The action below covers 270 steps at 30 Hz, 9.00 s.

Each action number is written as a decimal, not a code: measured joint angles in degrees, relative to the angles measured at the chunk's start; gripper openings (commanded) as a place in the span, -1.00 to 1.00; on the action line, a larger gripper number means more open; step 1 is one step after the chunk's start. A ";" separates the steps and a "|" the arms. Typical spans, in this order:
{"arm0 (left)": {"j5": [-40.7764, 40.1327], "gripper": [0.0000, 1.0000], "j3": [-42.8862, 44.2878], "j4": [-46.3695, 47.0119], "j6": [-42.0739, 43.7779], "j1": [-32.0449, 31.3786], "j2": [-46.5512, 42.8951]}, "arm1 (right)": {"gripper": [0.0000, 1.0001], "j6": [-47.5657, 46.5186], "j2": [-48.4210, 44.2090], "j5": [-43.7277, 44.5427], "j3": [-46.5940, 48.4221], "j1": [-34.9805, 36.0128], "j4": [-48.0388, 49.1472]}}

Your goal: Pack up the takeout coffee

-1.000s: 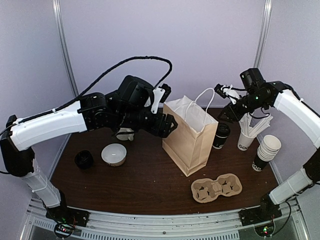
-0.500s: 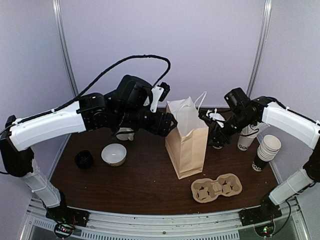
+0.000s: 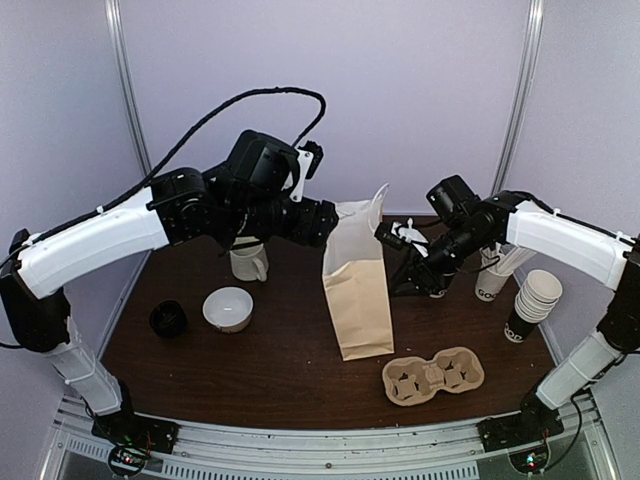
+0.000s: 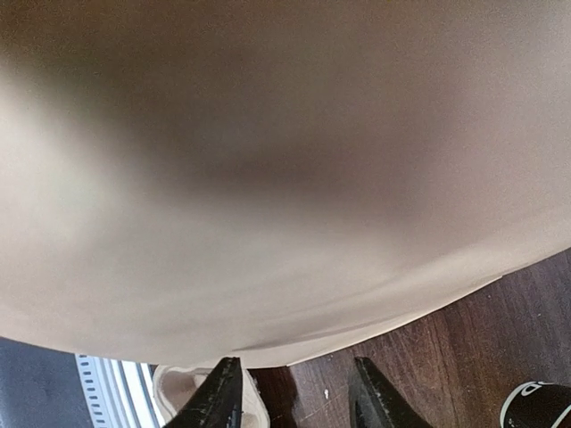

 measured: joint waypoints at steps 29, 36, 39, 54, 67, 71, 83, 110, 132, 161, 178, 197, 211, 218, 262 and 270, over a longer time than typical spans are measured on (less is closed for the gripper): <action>10.64 0.38 22.10 -12.44 -8.90 5.75 20.37 | -0.02 0.02 -8.63 0.81 -2.21 0.00 -4.66; 11.50 0.22 22.86 -12.92 -8.55 6.25 20.37 | -0.01 0.17 -8.61 0.81 -2.21 0.00 -4.55; 13.64 0.17 23.34 -14.60 -8.57 7.91 20.37 | -0.01 0.24 -8.61 0.83 -2.21 0.00 -4.59; 23.58 0.17 29.09 -19.63 -2.75 15.76 20.39 | 0.18 -3.15 -10.08 0.70 -2.10 -2.82 -9.81; 26.12 0.38 22.01 -20.92 8.52 15.67 14.23 | 0.19 -18.93 -12.90 7.10 -12.94 -3.13 -18.12; 24.13 0.39 19.19 -20.59 11.65 15.67 12.28 | 0.08 -22.27 -10.86 9.75 -14.80 -2.54 -18.29; 12.63 0.44 5.31 -16.68 16.74 15.63 -1.38 | -0.05 -26.40 -12.09 20.13 -23.12 6.40 -14.32; 8.55 0.45 -2.82 -14.08 13.53 15.63 -7.52 | -0.07 -24.09 -9.62 26.25 -27.58 13.75 -4.90; 8.66 0.46 -3.89 -13.88 13.18 15.63 -7.54 | -0.26 -23.30 -9.25 26.51 -28.68 14.91 -3.98; 17.81 0.53 18.93 -17.64 26.53 15.65 3.87 | -0.38 -17.59 -14.73 22.12 -16.85 14.91 -12.46; 23.37 -0.05 31.04 -26.14 28.96 20.70 20.96 | -0.43 -16.17 -18.80 19.87 1.81 11.17 -19.54; 36.37 -1.00 31.43 -27.65 27.52 22.80 22.08 | -0.46 -16.59 -10.45 20.79 28.50 7.74 -19.21; 48.89 -1.00 27.82 -27.82 26.88 22.58 18.21 | -0.40 -16.37 0.83 12.83 46.84 7.50 -17.27; 52.87 -1.00 25.14 -27.69 26.62 20.96 15.30 | -0.39 -16.37 2.40 8.90 46.88 8.17 -17.99; 65.83 -1.00 23.54 -32.41 25.73 14.78 17.25 | -0.40 -21.64 4.68 6.10 39.58 21.35 -26.14; 66.12 -1.00 23.58 -32.70 26.32 14.78 17.97 | -0.41 -21.99 4.68 8.28 36.13 21.35 -26.43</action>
